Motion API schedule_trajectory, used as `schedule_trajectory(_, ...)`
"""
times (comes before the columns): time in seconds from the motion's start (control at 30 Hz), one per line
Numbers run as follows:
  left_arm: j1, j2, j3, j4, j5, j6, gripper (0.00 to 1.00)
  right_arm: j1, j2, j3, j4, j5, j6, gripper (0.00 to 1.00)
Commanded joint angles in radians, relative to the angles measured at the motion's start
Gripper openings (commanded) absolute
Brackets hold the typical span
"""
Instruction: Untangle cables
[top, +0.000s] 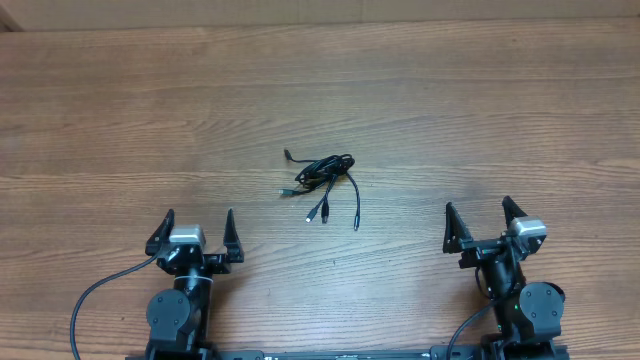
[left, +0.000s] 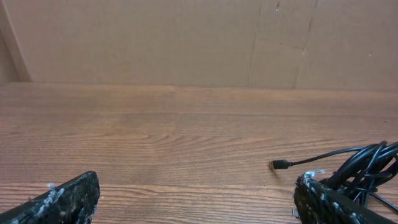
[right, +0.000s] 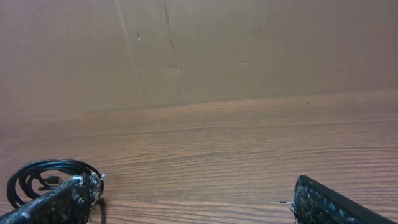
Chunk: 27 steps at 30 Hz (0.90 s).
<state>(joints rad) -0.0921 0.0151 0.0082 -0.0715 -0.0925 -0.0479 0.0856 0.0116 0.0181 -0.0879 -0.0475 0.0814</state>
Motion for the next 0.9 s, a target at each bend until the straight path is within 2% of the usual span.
schedule_trajectory(0.0, -0.006, -0.011, -0.003, 0.0, 0.008, 0.023, 1.0, -0.001, -0.009, -0.01, 0.007, 0.005, -0.004, 1.0)
schedule_trajectory(0.87, -0.006, -0.011, -0.003, 0.0, 0.008, 0.023, 1.0, -0.001, -0.009, -0.01, 0.007, 0.005, -0.004, 1.0)
